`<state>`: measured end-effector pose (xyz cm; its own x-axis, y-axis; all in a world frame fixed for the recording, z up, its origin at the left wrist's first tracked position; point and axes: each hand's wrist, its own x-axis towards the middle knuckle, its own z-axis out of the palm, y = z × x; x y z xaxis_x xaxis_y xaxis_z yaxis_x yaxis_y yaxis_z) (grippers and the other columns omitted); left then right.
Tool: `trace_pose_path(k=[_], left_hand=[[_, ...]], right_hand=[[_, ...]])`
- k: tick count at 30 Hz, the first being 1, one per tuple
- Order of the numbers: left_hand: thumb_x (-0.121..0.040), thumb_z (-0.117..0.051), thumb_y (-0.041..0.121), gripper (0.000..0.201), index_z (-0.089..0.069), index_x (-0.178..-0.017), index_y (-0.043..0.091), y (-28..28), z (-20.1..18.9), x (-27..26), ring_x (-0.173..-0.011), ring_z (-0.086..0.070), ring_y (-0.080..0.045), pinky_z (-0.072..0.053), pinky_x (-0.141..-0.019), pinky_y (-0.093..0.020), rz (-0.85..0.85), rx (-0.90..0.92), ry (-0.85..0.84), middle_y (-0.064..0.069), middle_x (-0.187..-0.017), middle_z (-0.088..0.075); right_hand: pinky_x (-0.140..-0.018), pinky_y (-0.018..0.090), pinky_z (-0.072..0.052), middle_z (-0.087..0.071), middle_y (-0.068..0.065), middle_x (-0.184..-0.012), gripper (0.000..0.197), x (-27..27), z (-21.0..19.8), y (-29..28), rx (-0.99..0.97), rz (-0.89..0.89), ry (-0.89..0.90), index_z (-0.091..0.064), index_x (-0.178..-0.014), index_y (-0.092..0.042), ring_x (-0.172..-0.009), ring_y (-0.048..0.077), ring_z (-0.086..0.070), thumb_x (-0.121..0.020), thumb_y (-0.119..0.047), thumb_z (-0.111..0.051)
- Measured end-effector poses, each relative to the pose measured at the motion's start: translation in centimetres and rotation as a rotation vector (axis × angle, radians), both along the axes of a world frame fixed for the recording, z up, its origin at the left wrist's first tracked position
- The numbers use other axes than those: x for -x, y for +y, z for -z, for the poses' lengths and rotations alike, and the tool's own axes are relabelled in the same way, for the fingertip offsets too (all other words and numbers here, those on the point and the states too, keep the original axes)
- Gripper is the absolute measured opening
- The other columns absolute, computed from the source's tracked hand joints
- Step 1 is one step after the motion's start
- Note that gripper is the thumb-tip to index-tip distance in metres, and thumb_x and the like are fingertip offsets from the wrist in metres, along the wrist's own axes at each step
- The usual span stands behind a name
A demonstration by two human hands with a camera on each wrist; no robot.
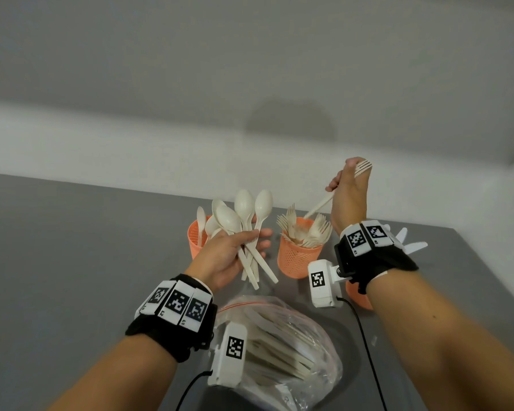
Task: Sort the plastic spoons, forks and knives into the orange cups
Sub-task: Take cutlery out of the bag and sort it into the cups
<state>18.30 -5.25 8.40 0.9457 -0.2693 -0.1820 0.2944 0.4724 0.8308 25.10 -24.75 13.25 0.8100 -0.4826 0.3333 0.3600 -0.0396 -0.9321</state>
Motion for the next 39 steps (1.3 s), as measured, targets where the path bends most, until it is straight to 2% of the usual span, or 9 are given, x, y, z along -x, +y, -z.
trace_pose_path(k=[7, 12, 19, 24, 27, 29, 32, 35, 39], left_hand=[[-0.094, -0.046, 0.005, 0.017, -0.060, -0.103, 0.006, 0.1, -0.3, 0.1, -0.066, -0.069, -0.014, -0.056, -0.065, -0.027, 0.035, 0.041, -0.005, -0.008, -0.090, -0.074], [-0.092, -0.042, -0.006, 0.028, -0.061, -0.104, 0.011, 0.3, -0.6, -0.1, -0.082, -0.070, -0.014, -0.056, -0.069, -0.026, 0.008, 0.077, -0.047, -0.005, -0.094, -0.074], [-0.094, -0.047, 0.003, 0.018, -0.063, -0.102, 0.004, -0.4, -1.3, -0.8, -0.085, -0.070, -0.021, -0.057, -0.070, -0.033, -0.145, 0.067, -0.185, -0.009, -0.085, -0.072], [-0.099, -0.038, 0.037, 0.037, -0.063, -0.096, 0.011, 1.2, -2.8, -0.4, -0.084, -0.065, -0.005, -0.051, -0.070, -0.012, -0.026, -0.640, -0.499, -0.008, -0.093, -0.067], [-0.094, -0.034, 0.051, 0.060, -0.061, -0.093, -0.003, 2.5, -3.3, -1.5, -0.090, -0.060, -0.019, -0.048, -0.077, -0.022, 0.031, -0.814, -0.568, -0.029, -0.103, -0.059], [-0.089, -0.022, 0.065, 0.074, -0.065, -0.101, 0.005, 3.8, -3.9, -1.9, -0.103, -0.059, -0.020, -0.043, -0.091, -0.028, 0.087, -0.895, -0.468, -0.016, -0.113, -0.062], [-0.077, -0.009, 0.081, 0.085, -0.063, -0.112, 0.024, 6.3, -4.1, -2.8, -0.114, -0.055, -0.019, -0.037, -0.104, -0.040, 0.009, -0.837, -0.364, -0.004, -0.123, -0.061], [-0.086, -0.039, 0.064, 0.062, -0.044, -0.133, 0.023, 8.4, -2.3, -3.8, -0.125, -0.044, -0.020, -0.035, -0.103, -0.036, -0.181, -0.860, -0.321, -0.003, -0.138, -0.045], [-0.041, -0.082, 0.062, 0.135, -0.011, -0.148, 0.019, 8.8, 2.2, -4.2, -0.138, -0.028, -0.025, -0.032, -0.109, -0.041, -0.044, -1.083, -0.238, -0.008, -0.151, -0.025]], right_hand=[[-0.081, 0.029, -0.040, -0.055, 0.006, -0.100, 0.020, -0.5, 4.0, -0.1, 0.464, -0.232, 0.403, -0.049, -0.103, -0.014, -0.090, 0.017, -0.051, -0.098, -0.030, -0.039], [-0.081, 0.017, -0.044, -0.058, 0.004, -0.099, 0.010, 1.7, 1.1, 1.6, 0.492, -0.074, -0.074, -0.056, -0.100, -0.007, -0.089, 0.014, -0.054, -0.092, -0.009, -0.050], [-0.086, 0.034, -0.054, -0.059, -0.002, -0.099, 0.036, 6.7, 0.0, 7.5, 0.459, -0.810, 0.504, -0.042, -0.121, -0.019, -0.096, 0.015, -0.062, -0.090, -0.031, -0.056], [-0.078, 0.028, -0.050, -0.054, 0.013, -0.099, 0.053, 6.1, -0.8, 8.5, 0.217, -0.932, 0.510, -0.038, -0.126, -0.005, -0.090, 0.016, -0.057, -0.076, 0.005, -0.054], [-0.084, 0.031, -0.049, -0.056, 0.017, -0.105, 0.050, 5.5, -1.6, 9.4, 0.199, -1.001, 0.520, -0.041, -0.123, -0.003, -0.094, 0.020, -0.058, -0.075, 0.009, -0.051], [-0.065, 0.020, -0.051, -0.061, 0.008, -0.089, 0.038, 5.4, -2.0, 9.5, 0.129, -1.087, 0.517, -0.045, -0.119, -0.008, -0.070, 0.011, -0.057, -0.087, 0.010, -0.045], [-0.051, 0.017, -0.048, -0.057, 0.002, -0.069, 0.027, 4.8, -2.1, 9.1, 0.131, -0.981, 0.449, -0.048, -0.111, -0.013, -0.051, 0.007, -0.050, -0.092, 0.005, -0.044], [-0.065, 0.026, -0.048, -0.051, 0.005, -0.076, 0.017, 2.9, -1.3, 8.5, -0.048, -0.679, 0.334, -0.048, -0.098, -0.012, -0.058, 0.011, -0.054, -0.092, 0.004, -0.047], [-0.061, 0.027, -0.044, -0.051, 0.003, -0.078, 0.027, 0.9, 1.7, 9.1, -0.202, -0.405, 0.336, -0.046, -0.091, -0.020, -0.066, 0.013, -0.054, -0.089, 0.007, -0.046]])
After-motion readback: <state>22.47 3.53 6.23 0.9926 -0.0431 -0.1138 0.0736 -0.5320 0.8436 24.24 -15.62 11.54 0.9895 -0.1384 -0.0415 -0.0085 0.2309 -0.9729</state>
